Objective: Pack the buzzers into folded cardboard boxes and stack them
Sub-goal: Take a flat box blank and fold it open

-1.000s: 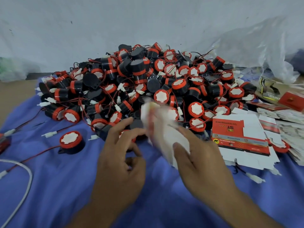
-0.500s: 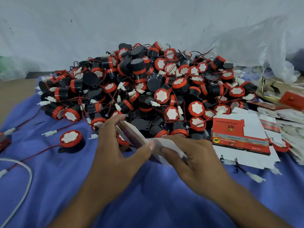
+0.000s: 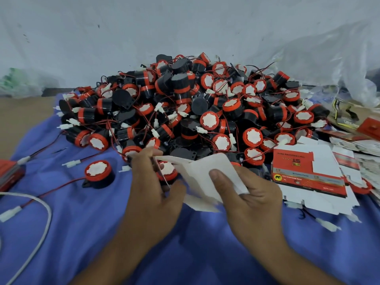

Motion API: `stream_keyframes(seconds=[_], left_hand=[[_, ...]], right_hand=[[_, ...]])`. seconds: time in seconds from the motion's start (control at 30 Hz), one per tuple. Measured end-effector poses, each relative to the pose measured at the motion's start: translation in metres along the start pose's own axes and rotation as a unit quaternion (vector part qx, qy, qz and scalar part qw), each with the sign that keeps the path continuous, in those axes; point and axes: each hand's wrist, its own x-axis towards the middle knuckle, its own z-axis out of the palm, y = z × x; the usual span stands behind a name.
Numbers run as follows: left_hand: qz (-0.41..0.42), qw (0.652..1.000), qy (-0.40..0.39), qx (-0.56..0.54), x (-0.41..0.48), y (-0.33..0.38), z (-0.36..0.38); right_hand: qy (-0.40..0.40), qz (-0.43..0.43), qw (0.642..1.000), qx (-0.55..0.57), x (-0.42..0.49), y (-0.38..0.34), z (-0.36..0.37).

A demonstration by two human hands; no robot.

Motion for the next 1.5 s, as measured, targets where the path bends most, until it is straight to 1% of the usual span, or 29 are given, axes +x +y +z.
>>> stream_keyframes(seconds=[0.07, 0.13, 0.23, 0.3, 0.37, 0.47, 0.57, 0.63, 0.7, 0.8, 0.83, 0.9, 0.93, 0.97, 1.0, 1.03, 1.07, 1.1, 1.13, 1.17, 1.2, 1.23, 1.27, 1.3, 1.33, 1.37, 1.4, 1.5], left_hand=[[-0.004, 0.999, -0.031, 0.019, -0.003, 0.001, 0.002], [0.029, 0.996, -0.064, 0.051, -0.008, 0.004, 0.008], [0.048, 0.989, -0.124, 0.064, -0.012, 0.010, 0.011], [0.060, 0.985, -0.140, 0.081, -0.012, 0.008, 0.009], [0.078, 0.979, -0.147, 0.121, -0.012, 0.006, 0.007], [0.082, 0.967, -0.186, 0.156, -0.014, 0.005, 0.011], [0.067, 0.974, -0.188, 0.107, -0.014, 0.003, 0.012], [0.052, 0.983, -0.167, 0.062, -0.012, 0.001, 0.011], [0.045, 0.989, -0.141, 0.032, -0.011, -0.002, 0.013], [0.007, 0.995, -0.101, -0.022, -0.010, 0.000, 0.015], [-0.004, 0.995, -0.084, -0.051, -0.009, 0.001, 0.015], [-0.046, 0.987, -0.050, -0.146, -0.005, 0.003, 0.014], [-0.086, 0.974, -0.043, -0.205, -0.003, 0.005, 0.012], [-0.132, 0.956, -0.049, -0.258, -0.002, 0.006, 0.010], [-0.164, 0.938, -0.068, -0.298, 0.000, 0.007, 0.007], [-0.176, 0.924, -0.099, -0.325, 0.002, 0.009, 0.002], [-0.172, 0.912, -0.143, -0.342, 0.005, 0.010, -0.004], [-0.161, 0.901, -0.193, -0.354, 0.008, 0.010, -0.012], [-0.153, 0.891, -0.239, -0.353, 0.012, 0.010, -0.020], [-0.148, 0.889, -0.274, -0.335, 0.015, 0.010, -0.028], [-0.128, 0.905, -0.291, -0.283, 0.018, 0.008, -0.034], [-0.084, 0.934, -0.289, -0.195, 0.020, 0.005, -0.039], [-0.025, 0.959, -0.271, -0.080, 0.020, 0.003, -0.041], [0.032, 0.969, -0.245, 0.009, 0.019, 0.001, -0.041], [0.079, 0.970, -0.225, 0.048, 0.018, 0.000, -0.038], [0.106, 0.971, -0.212, 0.042, 0.016, 0.000, -0.034], [0.118, 0.972, -0.202, 0.022, 0.015, -0.001, -0.030], [0.097, 0.983, -0.156, -0.014, 0.013, -0.006, -0.026]], right_hand=[[0.037, -0.031, 0.998, -0.039, 0.009, 0.001, -0.001], [0.065, -0.032, 0.996, -0.055, 0.019, 0.005, 0.000], [0.056, 0.048, 0.997, -0.008, 0.029, 0.007, 0.004], [0.042, 0.095, 0.994, 0.029, 0.034, 0.007, 0.005], [0.040, 0.128, 0.988, 0.071, 0.039, 0.009, 0.004], [0.043, 0.152, 0.982, 0.101, 0.042, 0.012, 0.003], [0.056, 0.179, 0.972, 0.144, 0.039, 0.018, 0.007], [0.087, 0.201, 0.959, 0.179, 0.040, 0.021, 0.009], [0.094, 0.231, 0.945, 0.213, 0.038, 0.024, 0.012], [0.045, 0.311, 0.909, 0.275, 0.029, 0.031, 0.017], [0.023, 0.322, 0.907, 0.272, 0.026, 0.031, 0.018], [-0.008, 0.287, 0.930, 0.227, 0.021, 0.031, 0.018], [-0.038, 0.248, 0.944, 0.216, 0.019, 0.030, 0.016], [-0.093, 0.203, 0.951, 0.212, 0.016, 0.032, 0.014], [-0.154, 0.170, 0.950, 0.213, 0.013, 0.032, 0.011], [-0.199, 0.159, 0.945, 0.206, 0.012, 0.031, 0.009], [-0.218, 0.166, 0.939, 0.207, 0.013, 0.030, 0.006], [-0.212, 0.180, 0.936, 0.217, 0.015, 0.030, 0.004], [-0.191, 0.201, 0.931, 0.235, 0.019, 0.031, 0.002], [-0.174, 0.232, 0.921, 0.262, 0.022, 0.031, -0.001], [-0.167, 0.261, 0.905, 0.290, 0.025, 0.033, -0.003], [-0.171, 0.284, 0.892, 0.309, 0.028, 0.033, -0.005], [-0.181, 0.299, 0.879, 0.324, 0.028, 0.032, -0.007], [-0.187, 0.316, 0.869, 0.332, 0.027, 0.031, -0.009], [-0.191, 0.329, 0.858, 0.344, 0.025, 0.031, -0.011], [-0.197, 0.341, 0.851, 0.348, 0.023, 0.027, -0.012], [-0.214, 0.339, 0.851, 0.340, 0.022, 0.022, -0.014], [-0.299, 0.296, 0.867, 0.266, 0.025, 0.010, -0.001]])
